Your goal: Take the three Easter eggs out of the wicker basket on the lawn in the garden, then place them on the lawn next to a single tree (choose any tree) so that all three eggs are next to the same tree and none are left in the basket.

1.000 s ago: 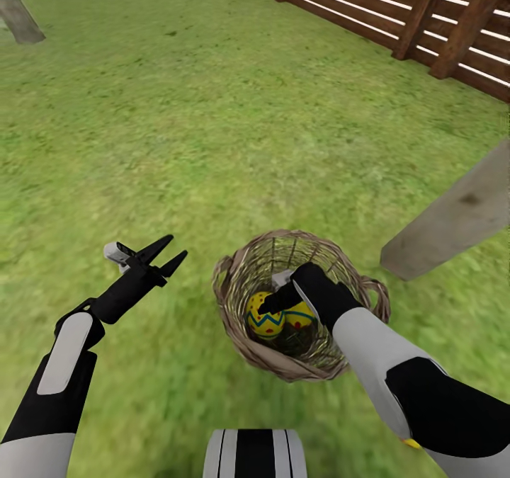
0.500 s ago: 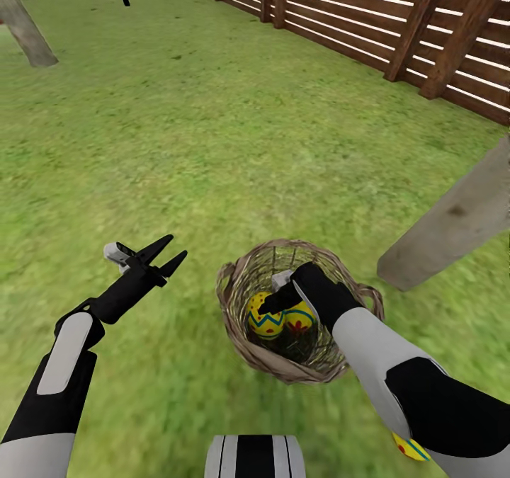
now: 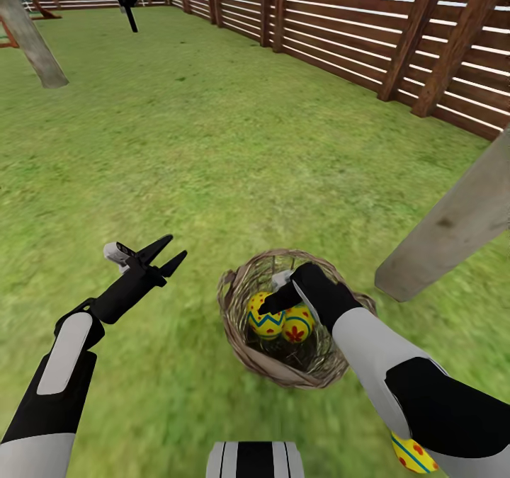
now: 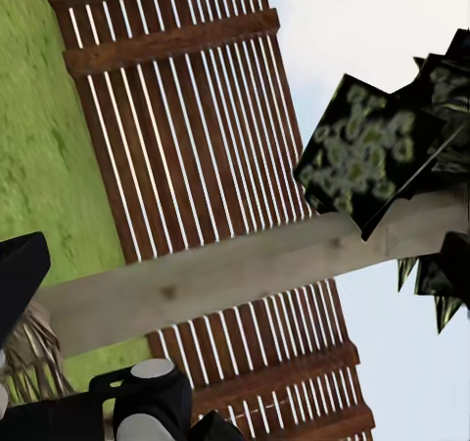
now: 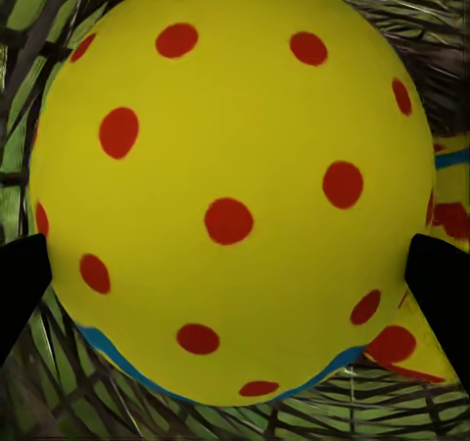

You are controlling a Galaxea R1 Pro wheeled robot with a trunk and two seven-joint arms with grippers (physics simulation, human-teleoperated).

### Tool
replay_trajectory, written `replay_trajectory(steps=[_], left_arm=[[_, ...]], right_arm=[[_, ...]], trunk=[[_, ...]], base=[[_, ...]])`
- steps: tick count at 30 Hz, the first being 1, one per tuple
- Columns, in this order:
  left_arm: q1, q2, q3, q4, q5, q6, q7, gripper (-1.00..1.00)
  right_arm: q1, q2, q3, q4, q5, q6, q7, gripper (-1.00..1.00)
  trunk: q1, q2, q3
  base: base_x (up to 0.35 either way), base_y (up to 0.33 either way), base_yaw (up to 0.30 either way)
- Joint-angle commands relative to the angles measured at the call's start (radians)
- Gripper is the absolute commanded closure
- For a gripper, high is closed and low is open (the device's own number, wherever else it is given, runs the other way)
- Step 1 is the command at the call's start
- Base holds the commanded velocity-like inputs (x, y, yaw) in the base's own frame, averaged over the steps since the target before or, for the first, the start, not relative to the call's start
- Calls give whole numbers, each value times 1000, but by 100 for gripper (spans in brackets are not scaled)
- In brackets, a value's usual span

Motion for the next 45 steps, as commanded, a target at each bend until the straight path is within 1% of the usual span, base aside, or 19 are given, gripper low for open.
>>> replay_trajectory(steps=[1, 39, 42, 45], left_arm=[[-1, 0, 1, 0, 1, 5, -1, -100], [-1, 0, 1, 1, 1, 5, -1, -100], [0, 0, 1, 0, 2, 5, -1, -100], [5, 0, 1, 1, 25, 4, -1, -100]], right_arm=[[0, 0, 1, -1, 5, 3, 8, 100], [0, 1, 4, -3, 2, 3, 11, 100], [0, 1, 4, -3, 2, 3, 11, 100], [0, 0, 4, -3, 3, 3, 11, 100]], trunk=[[-1, 0, 3], [-18, 9, 150], [-18, 9, 150], [-18, 9, 150]], base=[[0, 0, 0], [0, 0, 0], [0, 0, 0], [-126, 0, 0]])
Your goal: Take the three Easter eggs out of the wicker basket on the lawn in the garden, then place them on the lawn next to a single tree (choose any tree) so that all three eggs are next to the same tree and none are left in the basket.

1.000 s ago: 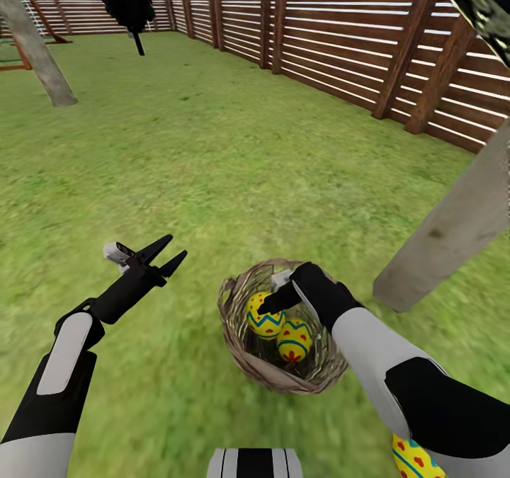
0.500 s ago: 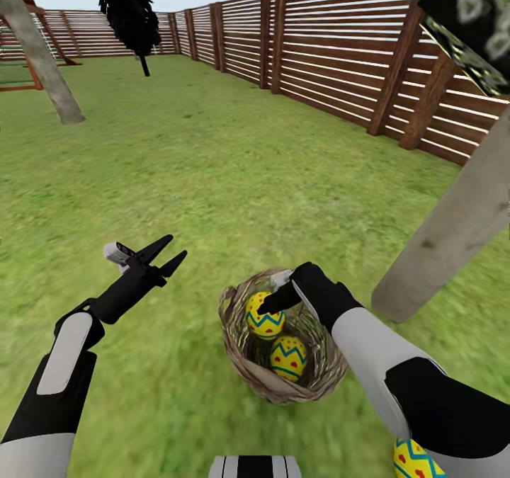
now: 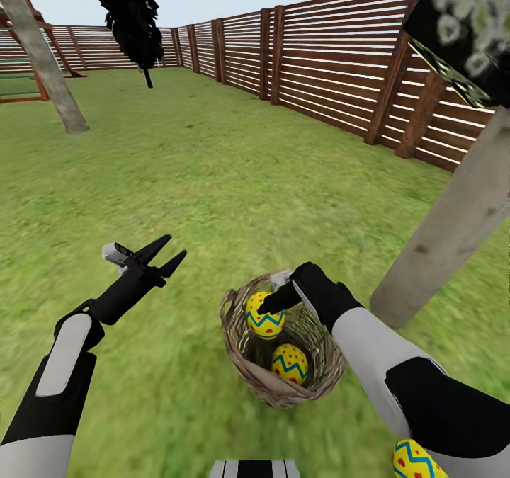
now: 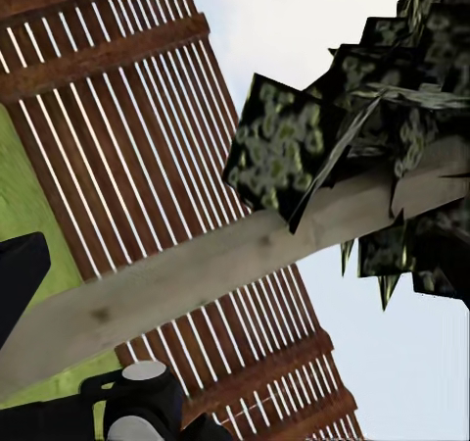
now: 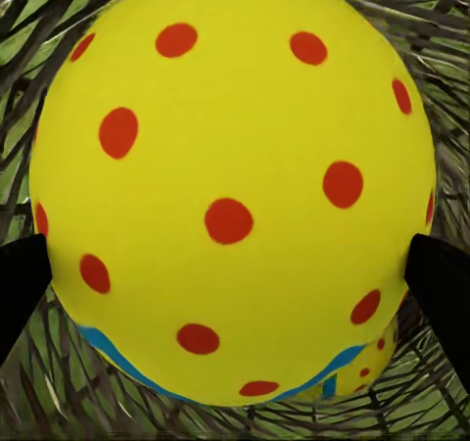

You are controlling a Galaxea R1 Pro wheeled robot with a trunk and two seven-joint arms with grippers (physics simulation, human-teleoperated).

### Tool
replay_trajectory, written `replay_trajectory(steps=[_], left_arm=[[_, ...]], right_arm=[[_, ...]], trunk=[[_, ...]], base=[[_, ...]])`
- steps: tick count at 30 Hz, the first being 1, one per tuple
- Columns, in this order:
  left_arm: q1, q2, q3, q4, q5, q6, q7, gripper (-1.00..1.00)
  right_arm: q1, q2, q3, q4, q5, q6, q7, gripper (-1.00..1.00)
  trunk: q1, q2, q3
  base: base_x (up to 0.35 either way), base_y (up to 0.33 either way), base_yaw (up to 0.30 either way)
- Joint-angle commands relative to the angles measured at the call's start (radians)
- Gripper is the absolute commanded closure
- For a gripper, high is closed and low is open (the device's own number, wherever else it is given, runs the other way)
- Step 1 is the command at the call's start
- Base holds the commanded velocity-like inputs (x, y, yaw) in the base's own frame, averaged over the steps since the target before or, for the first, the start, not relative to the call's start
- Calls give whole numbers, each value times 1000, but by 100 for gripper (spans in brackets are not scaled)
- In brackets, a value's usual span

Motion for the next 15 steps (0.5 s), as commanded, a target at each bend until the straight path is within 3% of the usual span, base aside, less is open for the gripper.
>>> replay_trajectory(steps=[1, 3, 11, 15], left_arm=[[3, 0, 1, 0, 5, 5, -1, -100], [3, 0, 1, 0, 5, 5, -1, -100], [3, 0, 1, 0, 5, 5, -1, -100], [3, 0, 1, 0, 6, 4, -1, -100]], right_arm=[[0, 0, 2, -1, 11, 2, 8, 100], [0, 0, 2, -1, 10, 2, 8, 100], [0, 0, 2, -1, 12, 2, 8, 100], [0, -2, 2, -1, 12, 2, 9, 100]], trunk=[[-1, 0, -1], [-1, 0, -1], [-1, 0, -1], [-1, 0, -1]], base=[[-316, 0, 0], [-220, 0, 0], [-6, -2, 0], [0, -181, 0]])
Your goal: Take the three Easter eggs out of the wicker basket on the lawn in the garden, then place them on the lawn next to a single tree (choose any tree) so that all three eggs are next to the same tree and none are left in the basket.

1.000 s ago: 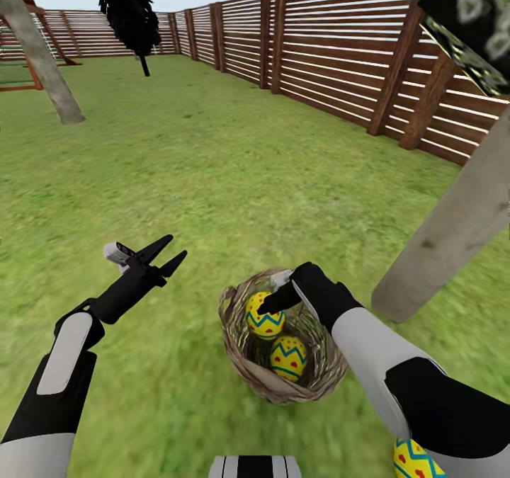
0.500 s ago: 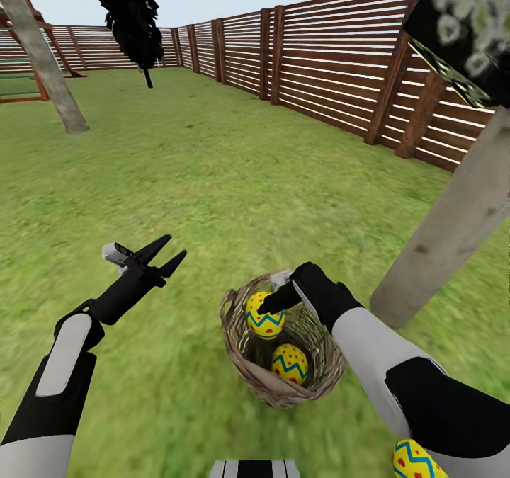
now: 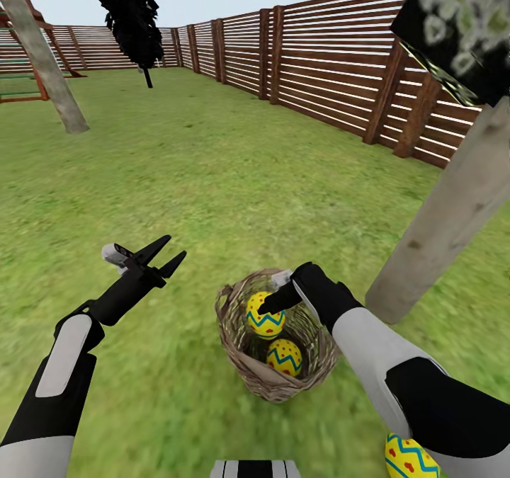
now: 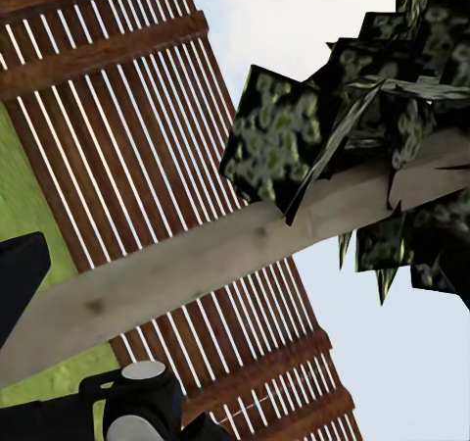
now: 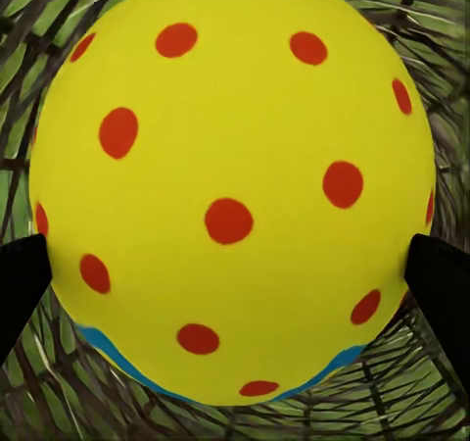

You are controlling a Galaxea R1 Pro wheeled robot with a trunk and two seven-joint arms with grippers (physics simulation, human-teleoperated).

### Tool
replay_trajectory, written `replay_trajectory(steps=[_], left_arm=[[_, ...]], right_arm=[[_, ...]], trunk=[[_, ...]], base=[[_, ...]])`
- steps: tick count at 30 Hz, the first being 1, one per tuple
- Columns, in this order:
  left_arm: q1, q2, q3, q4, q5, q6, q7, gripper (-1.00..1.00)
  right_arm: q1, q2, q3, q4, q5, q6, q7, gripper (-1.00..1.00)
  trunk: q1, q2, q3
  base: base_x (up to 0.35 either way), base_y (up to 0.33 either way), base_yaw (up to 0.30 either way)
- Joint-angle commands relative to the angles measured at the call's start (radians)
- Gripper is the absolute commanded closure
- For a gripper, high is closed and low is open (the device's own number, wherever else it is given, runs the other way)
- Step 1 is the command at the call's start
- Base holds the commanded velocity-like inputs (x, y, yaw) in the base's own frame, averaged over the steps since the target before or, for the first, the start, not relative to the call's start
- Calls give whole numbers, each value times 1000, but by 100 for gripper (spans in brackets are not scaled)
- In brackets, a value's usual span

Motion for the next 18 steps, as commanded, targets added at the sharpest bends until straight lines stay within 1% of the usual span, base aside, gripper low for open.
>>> replay_trajectory(steps=[1, 4, 18], left_arm=[[-1, 0, 1, 0, 2, 5, -1, -100], [1, 0, 1, 0, 2, 5, -1, -100], [1, 0, 1, 0, 0, 7, 0, -100]], right_arm=[[0, 0, 2, -1, 10, 2, 8, 100], [0, -1, 2, -1, 10, 2, 8, 100], [0, -4, 0, -9, 13, 4, 10, 100]], trunk=[[0, 0, -1], [0, 0, -1], [-6, 3, 53]], base=[[0, -33, 0], [0, -6, 0], [0, 0, 0]])
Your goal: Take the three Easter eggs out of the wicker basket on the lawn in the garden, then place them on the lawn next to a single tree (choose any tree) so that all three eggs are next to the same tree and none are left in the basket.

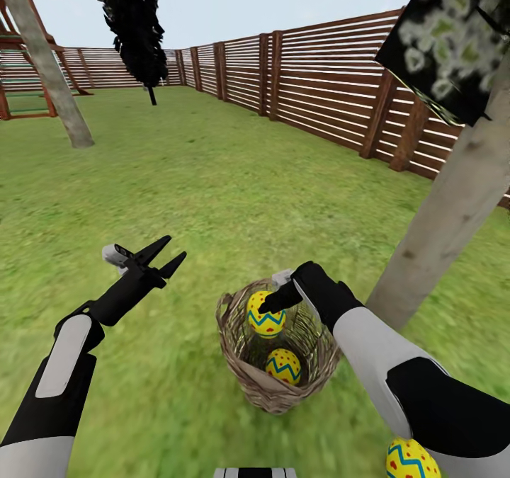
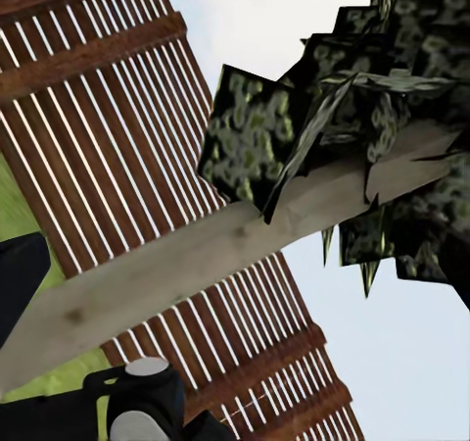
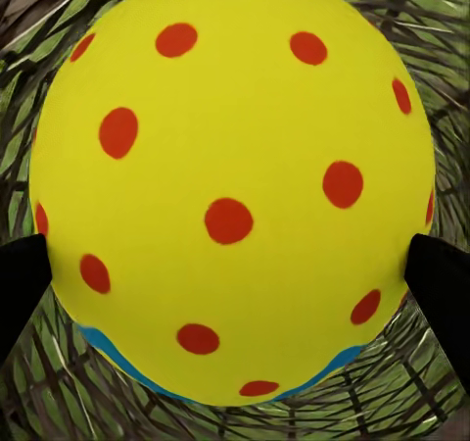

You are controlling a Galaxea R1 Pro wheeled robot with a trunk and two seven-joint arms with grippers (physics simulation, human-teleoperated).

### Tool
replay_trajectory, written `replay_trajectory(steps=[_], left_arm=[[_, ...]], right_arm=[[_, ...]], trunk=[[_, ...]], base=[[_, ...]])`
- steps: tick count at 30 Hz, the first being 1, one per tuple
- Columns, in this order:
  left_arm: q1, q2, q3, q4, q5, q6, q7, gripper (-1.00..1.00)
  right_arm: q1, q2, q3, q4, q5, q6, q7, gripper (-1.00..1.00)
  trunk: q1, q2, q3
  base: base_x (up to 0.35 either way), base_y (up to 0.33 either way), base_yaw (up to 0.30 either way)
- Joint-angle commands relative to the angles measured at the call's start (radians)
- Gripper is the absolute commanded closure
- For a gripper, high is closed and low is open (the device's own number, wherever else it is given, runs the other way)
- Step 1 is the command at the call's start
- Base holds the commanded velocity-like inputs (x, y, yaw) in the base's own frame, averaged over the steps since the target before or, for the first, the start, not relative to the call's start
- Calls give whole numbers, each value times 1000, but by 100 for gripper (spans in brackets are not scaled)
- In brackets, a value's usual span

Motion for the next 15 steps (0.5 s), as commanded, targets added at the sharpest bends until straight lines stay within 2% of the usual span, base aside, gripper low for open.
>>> replay_trajectory(steps=[1, 4, 8, 11, 15], left_arm=[[-1, 0, 1, 0, 1, 5, -1, -100], [-1, 1, 2, 2, 1, 5, -1, -100], [21, 1, 7, 14, 4, -12, -3, -100], [26, 2, 7, 16, 4, -13, -2, -100], [26, 2, 7, 15, -2, -11, 9, -100]], right_arm=[[0, 0, 2, -2, 11, 3, 8, 100], [0, -2, 2, -6, 11, 17, 8, 100], [-6, -24, -14, 4, 7, 27, 31, 100], [-15, -8, 3, 8, 12, 34, 14, 100], [-16, -12, 13, 6, 13, 36, 0, 100]], trunk=[[-1, 0, 3], [-2, 1, 15], [-2, 1, 15], [-2, 1, 15], [-3, 1, 26]], base=[[0, 0, 0], [0, 0, 0], [0, 0, 0], [0, 0, 0], [0, 0, 0]])
